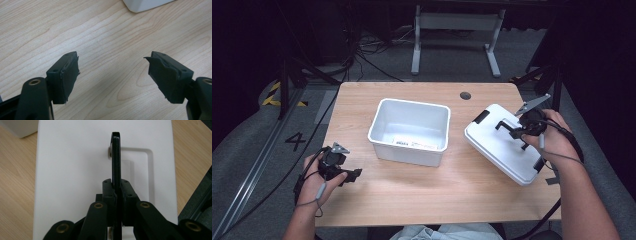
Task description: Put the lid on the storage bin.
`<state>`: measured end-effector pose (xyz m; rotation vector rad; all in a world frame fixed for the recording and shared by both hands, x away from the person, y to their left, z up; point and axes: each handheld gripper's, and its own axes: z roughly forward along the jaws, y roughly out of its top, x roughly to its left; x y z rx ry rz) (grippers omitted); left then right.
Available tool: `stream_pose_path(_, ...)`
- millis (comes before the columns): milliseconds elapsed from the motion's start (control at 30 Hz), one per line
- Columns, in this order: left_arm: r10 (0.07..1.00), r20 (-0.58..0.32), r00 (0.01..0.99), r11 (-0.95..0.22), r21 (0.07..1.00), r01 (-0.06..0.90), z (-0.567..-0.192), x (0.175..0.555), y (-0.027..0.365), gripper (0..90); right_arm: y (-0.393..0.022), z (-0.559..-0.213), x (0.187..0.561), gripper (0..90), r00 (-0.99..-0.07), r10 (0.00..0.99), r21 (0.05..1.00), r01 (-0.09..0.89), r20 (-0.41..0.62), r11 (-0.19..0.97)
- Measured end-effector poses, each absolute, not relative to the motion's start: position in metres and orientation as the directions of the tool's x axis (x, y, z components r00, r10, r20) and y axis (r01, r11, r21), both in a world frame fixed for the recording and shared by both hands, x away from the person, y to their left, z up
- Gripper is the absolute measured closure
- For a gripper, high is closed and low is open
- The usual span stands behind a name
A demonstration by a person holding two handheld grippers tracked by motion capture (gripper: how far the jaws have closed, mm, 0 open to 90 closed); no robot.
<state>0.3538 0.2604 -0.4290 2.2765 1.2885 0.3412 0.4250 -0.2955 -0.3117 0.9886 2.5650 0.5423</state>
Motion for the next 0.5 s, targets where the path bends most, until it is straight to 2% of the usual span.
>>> stream_pose_path(500,0.848,-0.025,0.529,-0.434,0.539,0.722,-0.428,0.351,0.262,24.9,-0.273,-0.280,0.427,85.0,-0.722,0.677,0.504,0.534,-0.146,0.679)
